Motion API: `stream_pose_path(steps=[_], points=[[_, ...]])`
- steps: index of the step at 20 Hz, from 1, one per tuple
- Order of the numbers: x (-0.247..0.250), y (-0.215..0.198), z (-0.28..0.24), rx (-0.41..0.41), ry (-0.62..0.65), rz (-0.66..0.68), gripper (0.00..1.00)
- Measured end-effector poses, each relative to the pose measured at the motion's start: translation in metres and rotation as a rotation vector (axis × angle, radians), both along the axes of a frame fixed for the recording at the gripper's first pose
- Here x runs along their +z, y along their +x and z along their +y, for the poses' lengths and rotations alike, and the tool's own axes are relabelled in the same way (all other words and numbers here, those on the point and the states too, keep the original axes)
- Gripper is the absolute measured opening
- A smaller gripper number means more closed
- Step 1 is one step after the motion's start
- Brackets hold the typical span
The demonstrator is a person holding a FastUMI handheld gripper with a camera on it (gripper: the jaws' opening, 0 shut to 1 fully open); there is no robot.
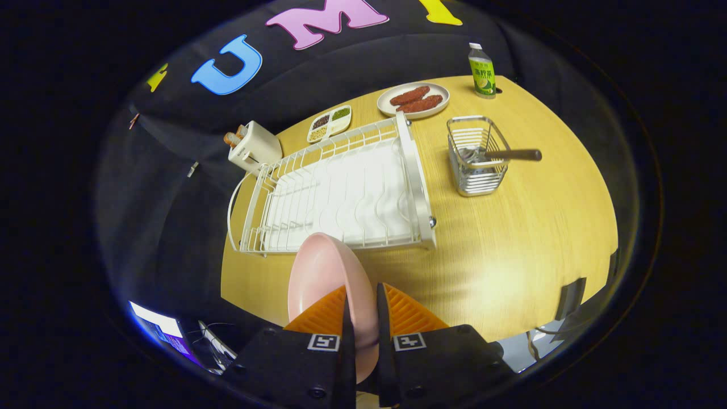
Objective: Take the plate from the dish rack, then take the spoon from the basket and place it into the plate.
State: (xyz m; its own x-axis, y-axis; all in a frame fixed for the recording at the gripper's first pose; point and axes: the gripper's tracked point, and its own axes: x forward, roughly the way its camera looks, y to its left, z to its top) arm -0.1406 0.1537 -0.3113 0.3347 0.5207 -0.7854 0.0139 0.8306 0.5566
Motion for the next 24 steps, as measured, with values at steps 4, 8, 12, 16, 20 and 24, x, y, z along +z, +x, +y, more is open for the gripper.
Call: stream_pose_path(steps=[4, 8, 12, 16, 20, 24], points=[[-0.036, -0.002, 0.013, -0.057, 0.092, 0.051, 0.2], [-0.069, -0.004, 0.007, -0.022, 0.028, 0.029, 0.2], [-0.084, 0.0, 0.002, -0.044, 0.049, 0.06, 0.19], [-0.102, -0.005, -0.019, -0.018, -0.06, 0.058, 0.27], [-0.102, -0.006, -0.031, -0.013, -0.099, 0.038, 0.27], [-0.082, 0.011, -0.057, -0.031, -0.141, -0.051, 0.33]])
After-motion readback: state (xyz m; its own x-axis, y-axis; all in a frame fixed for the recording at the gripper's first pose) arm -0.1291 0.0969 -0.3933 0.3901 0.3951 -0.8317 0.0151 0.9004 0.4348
